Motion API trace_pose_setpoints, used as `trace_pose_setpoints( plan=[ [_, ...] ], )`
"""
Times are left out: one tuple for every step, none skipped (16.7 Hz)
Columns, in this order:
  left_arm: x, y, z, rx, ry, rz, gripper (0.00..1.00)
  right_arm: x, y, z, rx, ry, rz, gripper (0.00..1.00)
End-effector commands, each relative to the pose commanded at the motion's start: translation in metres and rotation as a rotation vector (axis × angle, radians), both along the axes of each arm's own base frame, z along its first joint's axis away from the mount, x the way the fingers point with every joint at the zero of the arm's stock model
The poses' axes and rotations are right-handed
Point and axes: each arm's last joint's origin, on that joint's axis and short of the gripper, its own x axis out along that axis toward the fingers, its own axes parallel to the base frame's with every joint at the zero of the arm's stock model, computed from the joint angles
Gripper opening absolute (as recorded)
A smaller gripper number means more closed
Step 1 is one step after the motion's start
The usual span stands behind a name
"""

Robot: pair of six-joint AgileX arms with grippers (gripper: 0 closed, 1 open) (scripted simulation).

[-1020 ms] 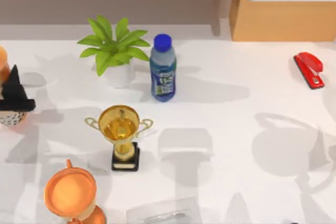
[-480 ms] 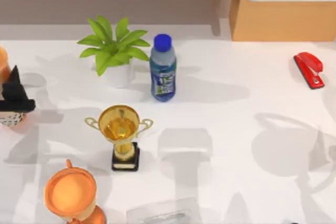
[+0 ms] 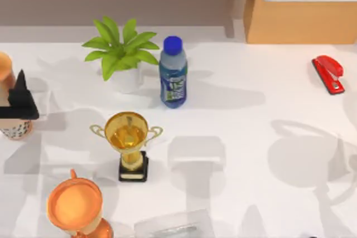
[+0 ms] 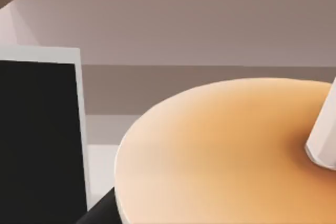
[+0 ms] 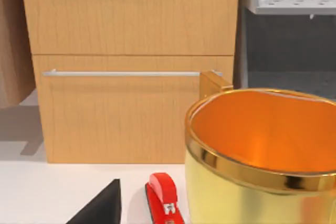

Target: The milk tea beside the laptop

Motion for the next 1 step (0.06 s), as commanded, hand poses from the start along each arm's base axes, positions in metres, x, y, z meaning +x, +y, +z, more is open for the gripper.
trace_pose_setpoints(
  plan=[
    [0.0, 0.0, 0.0, 0.0, 0.0, 0.0, 1.0, 0.0, 0.0, 0.0, 0.0, 0.0, 0.0, 1.0]
  ],
)
